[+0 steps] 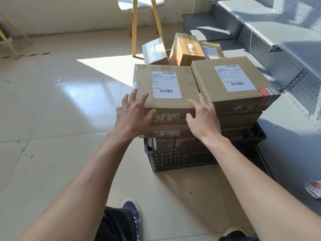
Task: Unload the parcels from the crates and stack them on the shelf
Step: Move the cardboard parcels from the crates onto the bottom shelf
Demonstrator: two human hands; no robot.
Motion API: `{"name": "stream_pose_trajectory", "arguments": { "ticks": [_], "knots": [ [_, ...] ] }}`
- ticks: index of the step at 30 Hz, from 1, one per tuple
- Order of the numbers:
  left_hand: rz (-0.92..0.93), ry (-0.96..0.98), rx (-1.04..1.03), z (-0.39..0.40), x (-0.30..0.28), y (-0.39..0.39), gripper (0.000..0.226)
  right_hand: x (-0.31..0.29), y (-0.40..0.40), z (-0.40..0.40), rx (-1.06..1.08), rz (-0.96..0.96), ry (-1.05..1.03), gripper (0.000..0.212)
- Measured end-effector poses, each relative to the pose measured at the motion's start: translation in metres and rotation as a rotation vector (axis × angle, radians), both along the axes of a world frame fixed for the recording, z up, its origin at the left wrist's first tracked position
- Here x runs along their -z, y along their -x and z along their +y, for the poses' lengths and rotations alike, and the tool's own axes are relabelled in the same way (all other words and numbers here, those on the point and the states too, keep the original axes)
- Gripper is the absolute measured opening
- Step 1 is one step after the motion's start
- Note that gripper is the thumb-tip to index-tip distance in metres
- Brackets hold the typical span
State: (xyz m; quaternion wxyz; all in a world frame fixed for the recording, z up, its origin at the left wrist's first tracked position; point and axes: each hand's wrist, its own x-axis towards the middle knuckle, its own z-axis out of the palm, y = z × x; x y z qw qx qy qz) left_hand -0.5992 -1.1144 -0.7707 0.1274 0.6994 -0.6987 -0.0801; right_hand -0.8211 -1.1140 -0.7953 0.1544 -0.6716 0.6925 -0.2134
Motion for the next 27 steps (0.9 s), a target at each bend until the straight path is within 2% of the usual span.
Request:
{"name": "stream_pose_trajectory", "arguments": {
  "ticks": [5, 11, 18, 27],
  "knots": [
    [0.017, -0.04, 0.008, -0.007, 0.011, -0.002, 0.069, 0.013, -0.006, -0.01, -0.038, 0.014, -0.021, 0.061],
    [0.083, -0.04, 0.003, -0.005, 0.011, -0.002, 0.071, 0.013, -0.012, -0.011, 0.012, -0.022, 0.041, 0.055],
    [0.145, -0.045, -0.037, -0.004, 0.01, -0.015, 0.091, 0.013, -0.009, -0.008, 0.005, -0.058, 0.053, 0.072],
    [0.217, -0.07, -0.08, -0.005, 0.013, -0.016, 0.083, 0.016, -0.01, -0.006, -0.09, -0.225, -0.117, 0.08]
  ]
}}
